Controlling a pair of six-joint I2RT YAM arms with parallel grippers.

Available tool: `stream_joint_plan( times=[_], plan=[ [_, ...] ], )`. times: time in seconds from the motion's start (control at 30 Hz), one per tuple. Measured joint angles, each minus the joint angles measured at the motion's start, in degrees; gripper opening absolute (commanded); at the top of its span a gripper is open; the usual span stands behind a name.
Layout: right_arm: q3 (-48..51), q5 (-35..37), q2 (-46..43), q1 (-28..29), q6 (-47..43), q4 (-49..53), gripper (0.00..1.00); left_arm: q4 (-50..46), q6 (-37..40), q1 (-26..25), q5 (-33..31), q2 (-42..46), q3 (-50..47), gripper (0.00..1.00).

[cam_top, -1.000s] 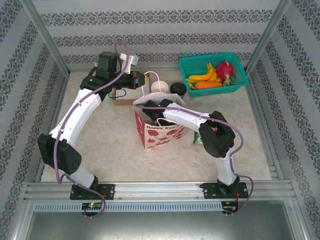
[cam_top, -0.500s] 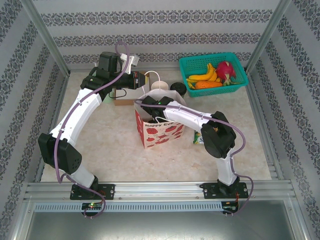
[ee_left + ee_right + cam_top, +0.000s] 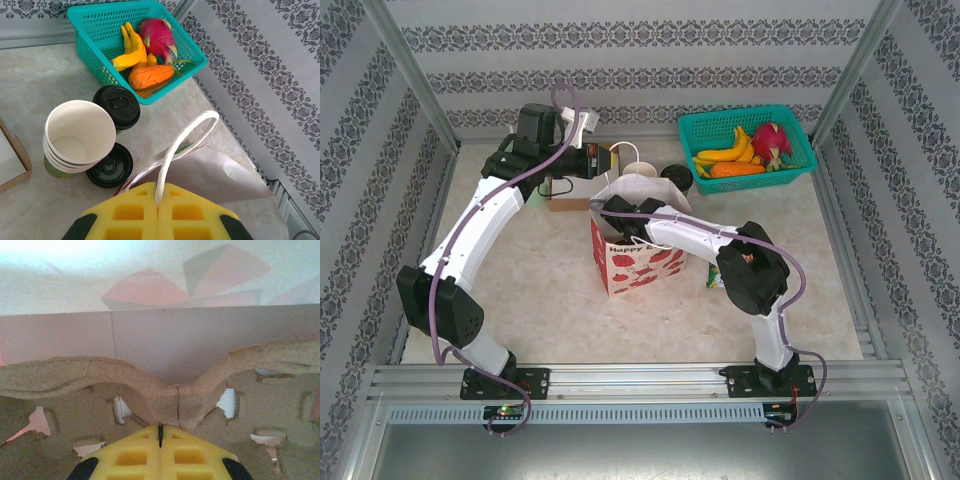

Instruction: Pack the takeout coffee

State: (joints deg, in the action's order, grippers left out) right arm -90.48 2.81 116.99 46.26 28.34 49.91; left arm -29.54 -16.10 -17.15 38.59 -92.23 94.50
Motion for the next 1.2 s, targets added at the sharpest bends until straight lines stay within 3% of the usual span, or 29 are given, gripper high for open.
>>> stream_joint_plan(
  times=[0.67, 1.2],
  plan=[
    [2.6, -1.1, -2.4, 0.0, 1.0, 0.4, 0.04, 0.0, 0.0, 0.0, 0.4, -0.8, 0.5, 0.00],
    [0.7, -2.2, -0.8, 0.1, 1.4, 2.1, 0.20, -0.1, 0.0, 0.0, 0.4, -1.0, 0.8, 0.00]
  ],
)
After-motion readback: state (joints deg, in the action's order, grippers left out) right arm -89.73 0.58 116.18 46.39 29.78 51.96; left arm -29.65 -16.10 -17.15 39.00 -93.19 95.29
